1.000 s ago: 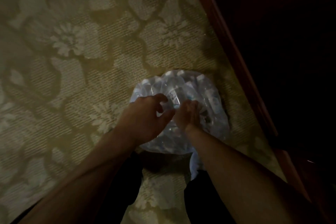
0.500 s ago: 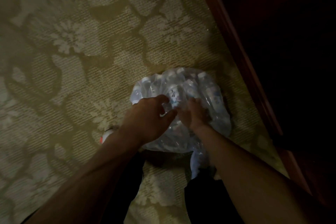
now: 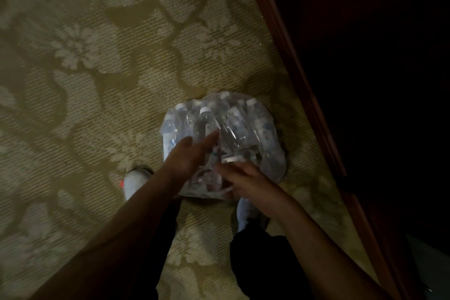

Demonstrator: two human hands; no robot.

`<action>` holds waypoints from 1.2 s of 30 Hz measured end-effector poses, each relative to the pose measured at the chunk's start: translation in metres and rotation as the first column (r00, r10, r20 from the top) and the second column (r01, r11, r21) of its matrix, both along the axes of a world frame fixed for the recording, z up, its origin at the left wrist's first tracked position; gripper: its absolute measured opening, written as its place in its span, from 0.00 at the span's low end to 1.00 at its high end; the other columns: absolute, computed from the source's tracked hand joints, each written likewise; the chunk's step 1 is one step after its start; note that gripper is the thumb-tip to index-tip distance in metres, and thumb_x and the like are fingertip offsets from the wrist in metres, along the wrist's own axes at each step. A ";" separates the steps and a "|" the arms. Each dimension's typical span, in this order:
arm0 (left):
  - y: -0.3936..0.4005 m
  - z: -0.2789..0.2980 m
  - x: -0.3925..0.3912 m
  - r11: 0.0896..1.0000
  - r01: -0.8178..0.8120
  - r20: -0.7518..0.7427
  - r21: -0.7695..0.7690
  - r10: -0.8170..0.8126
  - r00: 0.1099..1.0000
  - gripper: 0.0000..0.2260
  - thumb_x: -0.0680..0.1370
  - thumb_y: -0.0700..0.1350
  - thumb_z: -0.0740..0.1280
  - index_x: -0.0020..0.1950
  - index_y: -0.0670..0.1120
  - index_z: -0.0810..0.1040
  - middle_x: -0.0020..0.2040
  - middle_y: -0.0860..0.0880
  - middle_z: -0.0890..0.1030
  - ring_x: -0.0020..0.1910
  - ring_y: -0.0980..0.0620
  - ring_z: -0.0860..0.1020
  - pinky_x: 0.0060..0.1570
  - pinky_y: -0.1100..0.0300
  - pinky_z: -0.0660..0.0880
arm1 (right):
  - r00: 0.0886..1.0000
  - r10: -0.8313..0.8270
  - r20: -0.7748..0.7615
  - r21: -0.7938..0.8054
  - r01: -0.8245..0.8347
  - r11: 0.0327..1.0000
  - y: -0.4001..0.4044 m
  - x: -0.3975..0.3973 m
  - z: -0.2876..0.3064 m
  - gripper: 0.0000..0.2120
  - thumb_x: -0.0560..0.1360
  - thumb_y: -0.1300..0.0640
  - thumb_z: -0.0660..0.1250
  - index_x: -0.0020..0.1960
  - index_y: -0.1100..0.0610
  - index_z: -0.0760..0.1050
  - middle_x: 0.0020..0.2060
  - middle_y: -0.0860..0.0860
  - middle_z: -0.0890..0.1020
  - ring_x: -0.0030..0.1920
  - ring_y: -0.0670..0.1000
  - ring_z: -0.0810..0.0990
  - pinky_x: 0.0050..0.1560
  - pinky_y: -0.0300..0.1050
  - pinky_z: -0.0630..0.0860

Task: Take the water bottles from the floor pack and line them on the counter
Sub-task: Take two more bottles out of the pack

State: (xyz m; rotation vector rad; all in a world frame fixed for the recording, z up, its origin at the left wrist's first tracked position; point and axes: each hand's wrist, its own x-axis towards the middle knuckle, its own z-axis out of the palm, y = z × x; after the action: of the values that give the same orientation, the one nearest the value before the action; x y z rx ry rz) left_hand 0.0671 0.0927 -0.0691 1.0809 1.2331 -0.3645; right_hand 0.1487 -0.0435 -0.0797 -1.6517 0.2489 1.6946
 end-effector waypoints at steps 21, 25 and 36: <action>0.035 -0.036 -0.013 0.893 0.395 -0.159 0.216 -0.366 0.917 0.30 0.74 0.72 0.63 0.55 0.46 0.77 0.47 0.48 0.85 0.46 0.50 0.83 0.45 0.55 0.77 | 0.690 -0.426 0.585 -0.339 0.685 0.645 0.042 0.031 -0.147 0.44 0.66 0.47 0.79 0.73 0.60 0.63 0.69 0.61 0.72 0.68 0.62 0.73 0.66 0.55 0.72; 0.030 -0.036 -0.013 0.924 0.318 -0.164 0.213 -0.287 0.944 0.30 0.74 0.71 0.64 0.58 0.46 0.77 0.48 0.48 0.85 0.46 0.49 0.83 0.44 0.55 0.78 | 0.843 -0.294 0.450 -0.361 0.473 0.803 0.045 0.023 -0.137 0.40 0.63 0.43 0.79 0.68 0.60 0.72 0.63 0.58 0.79 0.62 0.60 0.78 0.61 0.51 0.76; -0.024 0.010 -0.041 0.971 0.016 -0.247 0.237 0.044 0.968 0.35 0.69 0.74 0.68 0.61 0.46 0.76 0.49 0.45 0.85 0.45 0.44 0.84 0.49 0.47 0.82 | 0.769 -0.636 -0.065 -0.295 0.594 0.748 0.002 0.003 -0.018 0.14 0.71 0.53 0.76 0.52 0.57 0.79 0.51 0.56 0.82 0.52 0.56 0.81 0.46 0.50 0.81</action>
State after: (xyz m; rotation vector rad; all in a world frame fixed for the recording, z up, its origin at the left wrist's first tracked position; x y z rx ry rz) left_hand 0.0263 0.0685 -0.0593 1.2571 1.5387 -0.3565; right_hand 0.1513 -0.0418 -0.0974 -1.3779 1.0255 1.3032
